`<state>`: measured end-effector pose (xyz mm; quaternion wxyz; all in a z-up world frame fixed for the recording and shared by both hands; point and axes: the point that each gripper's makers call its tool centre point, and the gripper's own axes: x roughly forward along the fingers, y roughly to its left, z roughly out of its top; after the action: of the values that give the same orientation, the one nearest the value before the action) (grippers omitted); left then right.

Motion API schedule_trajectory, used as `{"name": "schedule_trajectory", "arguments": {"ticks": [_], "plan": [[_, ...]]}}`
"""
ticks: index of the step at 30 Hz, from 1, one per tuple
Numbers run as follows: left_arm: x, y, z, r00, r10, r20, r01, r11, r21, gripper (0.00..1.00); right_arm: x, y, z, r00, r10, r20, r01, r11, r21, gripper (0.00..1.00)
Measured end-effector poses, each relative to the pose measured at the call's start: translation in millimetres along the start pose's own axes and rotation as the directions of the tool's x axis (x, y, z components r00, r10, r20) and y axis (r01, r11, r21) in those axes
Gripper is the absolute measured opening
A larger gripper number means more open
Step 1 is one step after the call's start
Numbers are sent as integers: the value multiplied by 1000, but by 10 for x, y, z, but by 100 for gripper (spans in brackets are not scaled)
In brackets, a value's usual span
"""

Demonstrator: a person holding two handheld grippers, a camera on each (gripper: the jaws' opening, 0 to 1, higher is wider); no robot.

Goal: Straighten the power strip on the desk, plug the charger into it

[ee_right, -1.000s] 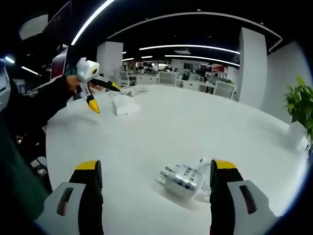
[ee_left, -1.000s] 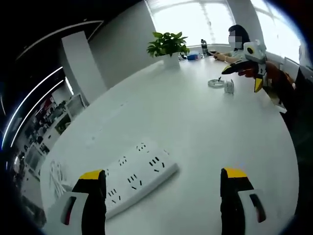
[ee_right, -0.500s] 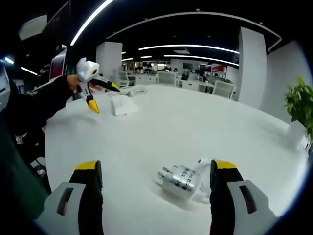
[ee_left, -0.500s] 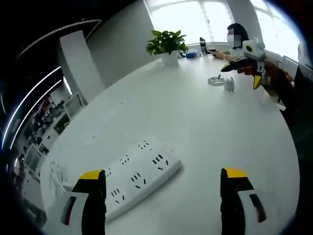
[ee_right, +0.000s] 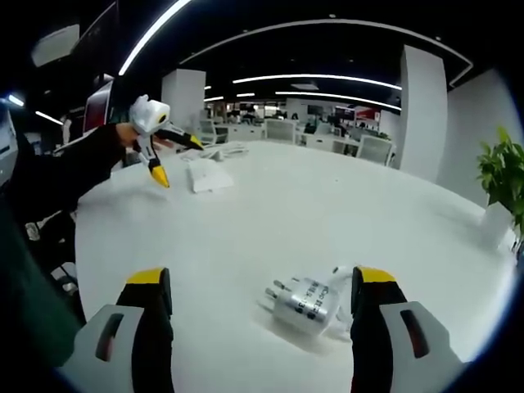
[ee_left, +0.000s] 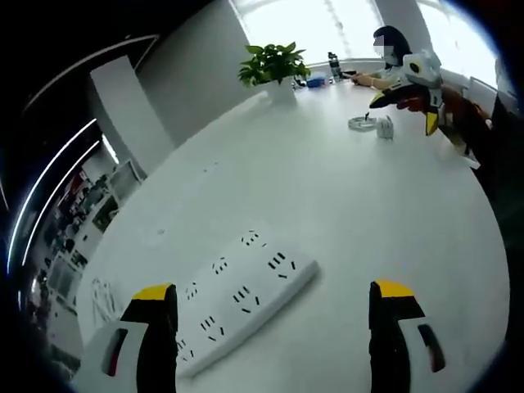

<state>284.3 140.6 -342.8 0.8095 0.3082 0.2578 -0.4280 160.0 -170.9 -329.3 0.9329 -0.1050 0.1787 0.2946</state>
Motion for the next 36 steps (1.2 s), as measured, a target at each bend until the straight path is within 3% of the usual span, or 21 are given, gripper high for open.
{"name": "schedule_trajectory", "arguments": {"ticks": [24,36], "plan": [[68,71,41,998,-54,19,53,997,51,99,-3,-19,-19,1000,-3,4,3,1000,9,90],[119,132,-13,996,-91,15,90,992,91,99,-30,-20,-11,1000,5,22,-5,1000,23,90]]}}
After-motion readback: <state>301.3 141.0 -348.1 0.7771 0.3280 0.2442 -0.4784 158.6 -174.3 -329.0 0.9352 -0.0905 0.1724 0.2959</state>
